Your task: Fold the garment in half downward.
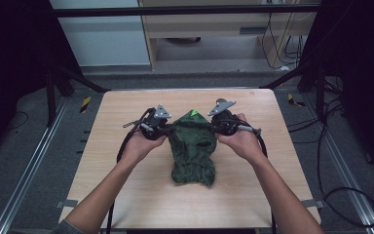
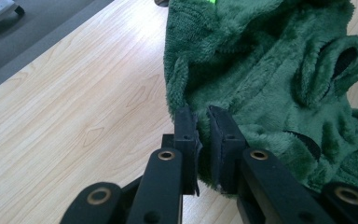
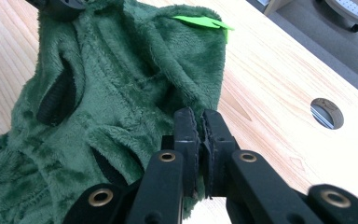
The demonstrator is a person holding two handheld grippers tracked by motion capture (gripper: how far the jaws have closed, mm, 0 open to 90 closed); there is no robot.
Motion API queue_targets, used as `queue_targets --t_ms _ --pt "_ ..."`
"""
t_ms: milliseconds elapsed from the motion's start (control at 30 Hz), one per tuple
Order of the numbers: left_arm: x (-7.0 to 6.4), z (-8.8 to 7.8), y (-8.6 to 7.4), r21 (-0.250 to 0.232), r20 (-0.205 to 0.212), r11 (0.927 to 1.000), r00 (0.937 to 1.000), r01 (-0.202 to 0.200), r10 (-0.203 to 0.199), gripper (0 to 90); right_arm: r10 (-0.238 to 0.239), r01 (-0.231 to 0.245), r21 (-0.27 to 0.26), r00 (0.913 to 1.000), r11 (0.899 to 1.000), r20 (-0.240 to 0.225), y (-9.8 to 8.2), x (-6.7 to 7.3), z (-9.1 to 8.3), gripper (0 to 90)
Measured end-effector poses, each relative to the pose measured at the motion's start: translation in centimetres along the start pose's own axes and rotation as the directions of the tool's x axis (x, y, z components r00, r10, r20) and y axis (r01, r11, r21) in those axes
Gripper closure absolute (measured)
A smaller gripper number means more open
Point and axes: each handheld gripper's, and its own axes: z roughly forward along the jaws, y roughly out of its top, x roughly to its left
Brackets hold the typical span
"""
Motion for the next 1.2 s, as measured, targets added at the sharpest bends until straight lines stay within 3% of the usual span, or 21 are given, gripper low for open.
queue_targets --t_ms 500,1200 --pt "0.3 0.6 0.3 0.0 -0.012 1.0 0.9999 0.003 -0.003 82.2 0.018 -0.018 -0.008 0.9997 1.0 0.015 -0.1 -0.4 0.5 86.0" --pt "-0.8 0.1 -0.2 -0.015 -0.029 0.9995 0.9992 -0.026 0.026 82.4 -0.038 0.038 -0.034 0.999 0.999 0.023 -0.7 0.8 -0.4 86.0"
